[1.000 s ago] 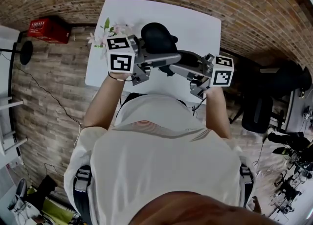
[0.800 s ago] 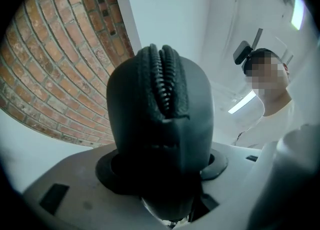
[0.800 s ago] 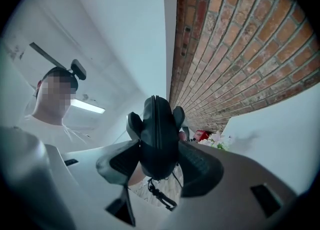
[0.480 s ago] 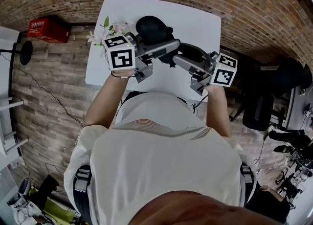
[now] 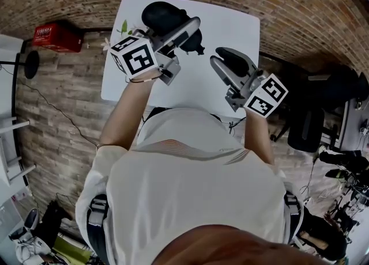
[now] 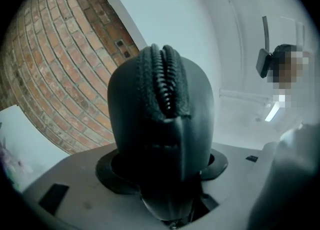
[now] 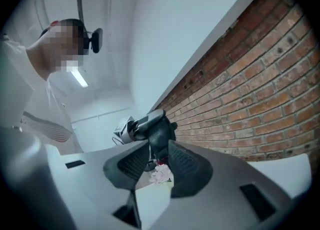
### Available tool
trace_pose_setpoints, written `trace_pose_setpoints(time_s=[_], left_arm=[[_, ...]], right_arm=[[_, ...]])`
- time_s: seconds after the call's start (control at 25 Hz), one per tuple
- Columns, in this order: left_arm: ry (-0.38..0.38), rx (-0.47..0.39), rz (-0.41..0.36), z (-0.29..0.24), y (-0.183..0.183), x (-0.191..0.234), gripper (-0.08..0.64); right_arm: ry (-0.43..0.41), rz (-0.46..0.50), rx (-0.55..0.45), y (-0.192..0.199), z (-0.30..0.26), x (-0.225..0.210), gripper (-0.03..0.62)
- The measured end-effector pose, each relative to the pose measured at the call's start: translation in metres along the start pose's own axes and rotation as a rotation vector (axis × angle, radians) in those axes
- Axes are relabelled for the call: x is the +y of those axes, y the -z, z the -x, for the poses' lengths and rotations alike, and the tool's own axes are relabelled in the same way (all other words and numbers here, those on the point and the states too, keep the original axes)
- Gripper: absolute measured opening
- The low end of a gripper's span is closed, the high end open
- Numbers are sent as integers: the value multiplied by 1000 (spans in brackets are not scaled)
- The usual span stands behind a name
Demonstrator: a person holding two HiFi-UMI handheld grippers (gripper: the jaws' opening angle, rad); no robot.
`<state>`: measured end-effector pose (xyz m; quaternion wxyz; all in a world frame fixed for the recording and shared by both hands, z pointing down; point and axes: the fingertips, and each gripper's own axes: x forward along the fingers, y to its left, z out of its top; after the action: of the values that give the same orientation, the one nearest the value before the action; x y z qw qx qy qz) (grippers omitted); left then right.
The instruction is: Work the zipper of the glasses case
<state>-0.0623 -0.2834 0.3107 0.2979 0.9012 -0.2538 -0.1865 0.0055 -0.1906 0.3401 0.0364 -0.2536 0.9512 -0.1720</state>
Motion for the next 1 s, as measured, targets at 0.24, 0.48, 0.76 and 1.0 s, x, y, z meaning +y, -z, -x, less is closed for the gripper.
trace_pose_setpoints(time_s=[0.24, 0.48, 0.76, 1.0], left_arm=[[-34, -68, 6, -5, -8, -8, 279], [-41, -63, 3, -6, -10, -9, 279], [-38, -60, 21, -5, -4, -11, 279], [-43, -58, 36, -6, -2, -7, 279]], right_arm=[[-4, 58, 77, 26, -9, 19, 126], [61, 119, 123, 40, -36, 15, 110], [112, 146, 122, 41, -41, 10, 109], [116, 160, 117, 41, -48, 10, 86]])
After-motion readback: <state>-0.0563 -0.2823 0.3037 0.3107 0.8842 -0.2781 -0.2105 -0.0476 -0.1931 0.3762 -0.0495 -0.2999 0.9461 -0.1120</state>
